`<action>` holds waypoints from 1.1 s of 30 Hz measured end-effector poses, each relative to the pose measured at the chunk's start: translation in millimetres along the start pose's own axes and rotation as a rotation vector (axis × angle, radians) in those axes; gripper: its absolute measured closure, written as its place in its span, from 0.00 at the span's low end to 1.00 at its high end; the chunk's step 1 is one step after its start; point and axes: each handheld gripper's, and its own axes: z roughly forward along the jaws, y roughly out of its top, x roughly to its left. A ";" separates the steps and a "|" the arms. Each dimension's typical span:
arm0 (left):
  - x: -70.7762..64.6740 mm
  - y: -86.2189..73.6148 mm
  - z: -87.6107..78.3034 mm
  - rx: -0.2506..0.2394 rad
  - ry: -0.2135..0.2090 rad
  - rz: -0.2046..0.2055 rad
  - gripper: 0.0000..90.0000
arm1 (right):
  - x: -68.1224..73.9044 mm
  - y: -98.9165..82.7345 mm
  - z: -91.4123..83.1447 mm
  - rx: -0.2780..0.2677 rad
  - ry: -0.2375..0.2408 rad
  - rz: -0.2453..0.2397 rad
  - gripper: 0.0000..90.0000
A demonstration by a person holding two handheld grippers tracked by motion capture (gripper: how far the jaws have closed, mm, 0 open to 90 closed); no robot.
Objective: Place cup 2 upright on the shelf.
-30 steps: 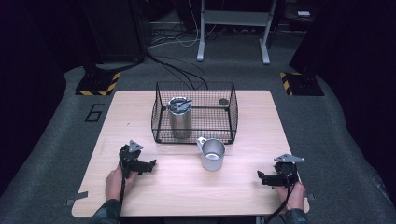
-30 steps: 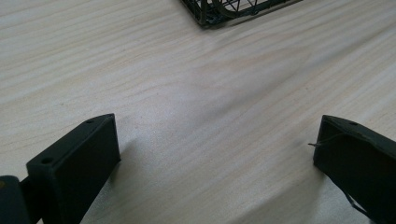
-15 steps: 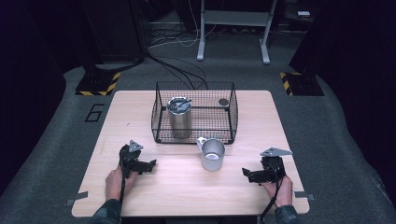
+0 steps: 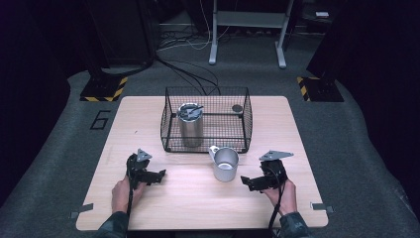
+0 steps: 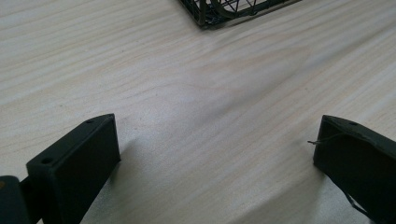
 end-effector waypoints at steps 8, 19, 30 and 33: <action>0.1 0.1 0.0 0.001 -0.001 0.000 0.00 | 15.6 22.4 16.0 0.026 0.023 -0.033 0.00; 0.1 0.3 0.1 0.002 -0.001 0.001 0.00 | 35.9 45.0 46.9 0.084 -0.003 -0.096 0.03; 0.2 0.3 0.2 0.001 -0.001 0.001 0.00 | 41.6 56.5 65.8 0.115 -0.069 -0.130 0.04; 0.2 0.3 0.2 0.002 -0.003 -0.001 0.00 | 42.3 56.9 66.4 0.117 -0.072 -0.125 0.05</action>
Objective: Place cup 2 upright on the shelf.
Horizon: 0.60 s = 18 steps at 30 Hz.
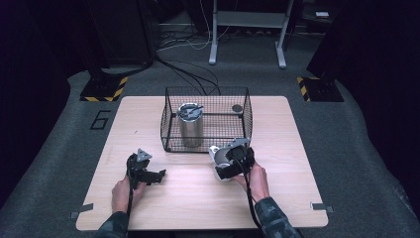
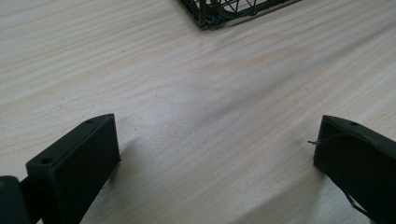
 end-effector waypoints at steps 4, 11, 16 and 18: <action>0.2 0.1 -0.1 0.001 0.001 0.004 0.00 | 0.5 0.2 -0.8 0.005 -0.003 0.003 0.06; 0.0 0.0 0.0 0.000 0.000 0.001 0.00 | -0.1 -0.1 -2.6 0.003 0.011 -0.011 0.07; -0.2 -0.1 -0.2 -0.001 0.002 0.002 0.00 | 1.4 -1.4 -8.1 -0.007 0.022 -0.008 0.07; -0.1 -0.1 -0.2 0.000 0.002 0.002 0.00 | 2.3 -1.5 -10.2 -0.015 0.026 -0.006 0.07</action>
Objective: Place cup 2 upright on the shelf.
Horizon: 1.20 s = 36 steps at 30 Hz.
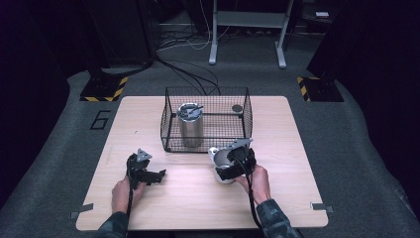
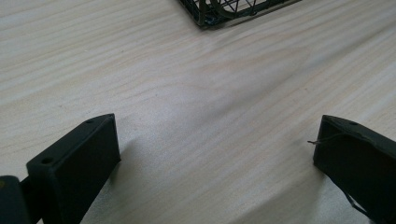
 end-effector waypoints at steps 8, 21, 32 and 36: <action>0.1 0.0 0.1 0.000 0.000 0.001 0.00 | 0.2 1.3 -10.5 -0.005 0.006 0.001 0.07; 0.1 0.2 0.2 0.000 0.001 0.000 0.00 | -4.2 7.5 -33.1 -0.056 -0.003 0.002 0.07; 0.4 0.3 0.7 -0.004 0.002 0.000 0.00 | -4.7 16.4 -48.3 -0.074 0.005 -0.005 0.07; 0.4 0.3 0.7 -0.004 0.002 0.000 0.00 | -6.8 20.8 -56.0 -0.089 0.011 -0.001 0.07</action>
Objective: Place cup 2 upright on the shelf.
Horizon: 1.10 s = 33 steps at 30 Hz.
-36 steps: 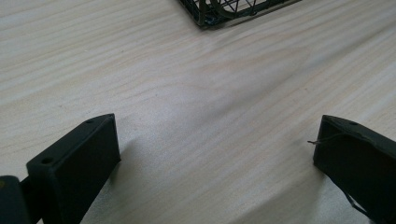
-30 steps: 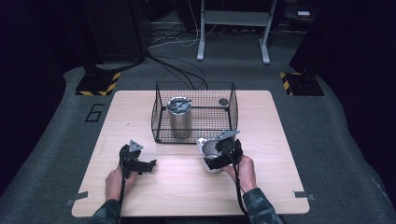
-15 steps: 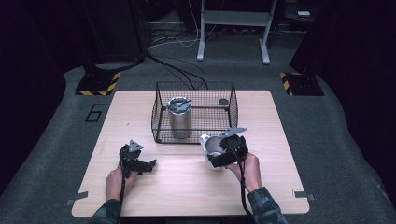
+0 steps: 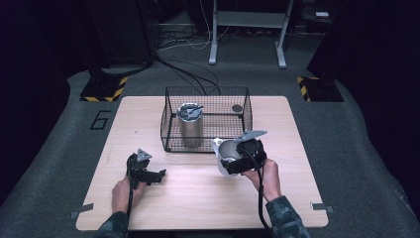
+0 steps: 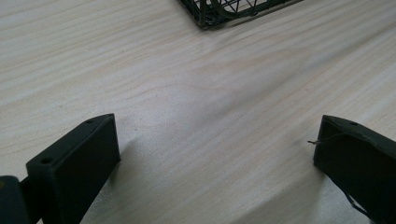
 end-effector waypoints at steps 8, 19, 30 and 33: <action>0.2 0.1 -0.1 0.001 0.001 0.003 0.00 | -4.8 8.4 -11.6 -0.020 0.002 0.001 0.07; 0.1 0.0 0.0 0.000 0.000 0.000 0.00 | -12.3 23.6 -24.9 -0.045 -0.013 -0.005 0.07; 0.2 0.1 0.1 0.000 -0.001 0.001 0.00 | -20.2 38.7 -34.3 -0.056 -0.033 -0.014 0.07; 0.2 0.1 0.0 0.000 0.000 0.001 0.00 | -21.6 42.8 -34.9 -0.064 -0.038 -0.006 0.07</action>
